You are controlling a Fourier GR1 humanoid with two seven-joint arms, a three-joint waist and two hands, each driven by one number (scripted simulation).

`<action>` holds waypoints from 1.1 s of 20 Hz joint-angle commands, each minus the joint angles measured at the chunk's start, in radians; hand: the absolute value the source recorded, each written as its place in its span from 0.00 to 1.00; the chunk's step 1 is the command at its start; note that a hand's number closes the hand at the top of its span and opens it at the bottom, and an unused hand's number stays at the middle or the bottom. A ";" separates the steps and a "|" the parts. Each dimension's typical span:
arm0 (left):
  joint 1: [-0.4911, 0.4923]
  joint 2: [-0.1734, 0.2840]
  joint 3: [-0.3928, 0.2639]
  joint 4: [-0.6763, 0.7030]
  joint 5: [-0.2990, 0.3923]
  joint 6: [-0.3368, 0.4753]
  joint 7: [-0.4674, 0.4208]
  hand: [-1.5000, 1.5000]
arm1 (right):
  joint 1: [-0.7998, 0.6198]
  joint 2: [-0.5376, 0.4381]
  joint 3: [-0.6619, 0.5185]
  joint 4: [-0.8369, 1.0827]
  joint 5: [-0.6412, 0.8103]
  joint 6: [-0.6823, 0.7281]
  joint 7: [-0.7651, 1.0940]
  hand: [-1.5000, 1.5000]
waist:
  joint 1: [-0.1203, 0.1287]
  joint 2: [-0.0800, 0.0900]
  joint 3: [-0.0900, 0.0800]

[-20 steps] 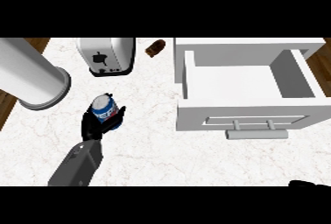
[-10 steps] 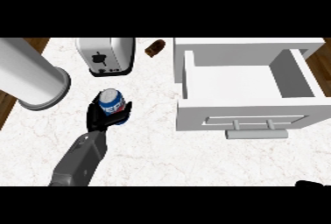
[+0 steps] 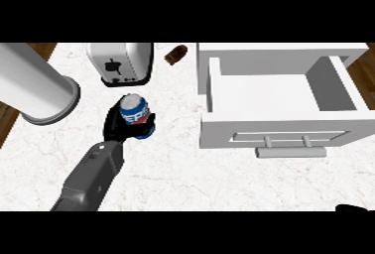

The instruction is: Pick up the can, place it into the drawer and close the drawer

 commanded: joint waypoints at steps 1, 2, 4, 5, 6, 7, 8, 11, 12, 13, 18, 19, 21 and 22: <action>-0.051 -0.025 -0.023 -0.061 -0.006 0.007 0.093 1.00 | -0.006 0.005 0.017 -0.014 0.022 -0.005 0.011 0.00 | 0.007 -0.003 0.001; -0.014 -0.040 -0.057 -0.125 -0.017 -0.014 0.128 1.00 | -0.007 -0.009 -0.014 -0.010 0.013 -0.006 0.004 0.00 | 0.017 -0.008 0.001; -0.082 -0.032 -0.070 -0.150 -0.030 0.028 0.203 1.00 | 0.000 -0.030 -0.050 0.027 -0.020 0.016 -0.007 0.00 | 0.013 -0.007 0.002; -0.028 -0.026 -0.091 -0.233 -0.037 0.031 0.212 1.00 | -0.046 -0.025 -0.023 0.060 0.016 -0.005 -0.007 0.00 | 0.024 -0.009 0.002; -0.041 -0.038 -0.091 -0.230 -0.045 0.057 0.198 1.00 | -0.022 -0.019 -0.004 -0.008 0.025 -0.005 0.028 0.00 | 0.014 -0.006 0.001; -0.070 -0.045 -0.096 -0.272 -0.040 0.072 0.247 1.00 | -0.052 0.006 0.020 0.028 0.051 -0.035 0.023 0.00 | 0.020 -0.007 0.001; -0.062 -0.077 -0.132 -0.311 -0.056 0.116 0.264 1.00 | 0.002 -0.041 -0.061 -0.038 -0.022 0.002 0.047 0.00 | 0.017 -0.012 0.002; -0.121 -0.050 -0.144 -0.419 -0.045 0.098 0.431 1.00 | -0.029 -0.025 -0.050 0.000 -0.013 -0.012 0.016 0.00 | 0.021 -0.010 0.002; -0.108 -0.079 -0.162 -0.458 -0.041 0.103 0.482 1.00 | 0.039 0.015 -0.019 -0.040 0.006 -0.001 -0.006 0.00 | 0.018 -0.011 0.002; -0.125 -0.072 -0.160 -0.509 -0.036 0.120 0.521 1.00 | 0.010 -0.034 -0.078 -0.038 -0.050 0.004 0.043 0.00 | 0.019 -0.012 0.002; -0.197 -0.079 -0.280 -0.599 0.040 0.249 0.640 1.00 | -0.074 -0.050 -0.056 0.055 -0.012 -0.007 0.026 0.00 | 0.006 -0.005 0.001; -0.222 -0.080 -0.265 -0.660 0.025 0.254 0.726 1.00 | -0.080 -0.044 -0.050 0.083 0.003 -0.004 -0.015 0.00 | 0.014 -0.007 0.001; -0.279 -0.080 -0.253 -0.658 -0.027 0.265 0.765 1.00 | -0.058 -0.053 -0.059 0.034 -0.011 -0.003 0.035 0.00 | 0.009 -0.006 0.001; -0.268 -0.078 -0.248 -0.634 -0.050 0.250 0.721 1.00 | -0.028 -0.047 -0.050 0.019 -0.009 0.012 0.033 0.00 | 0.006 -0.004 0.001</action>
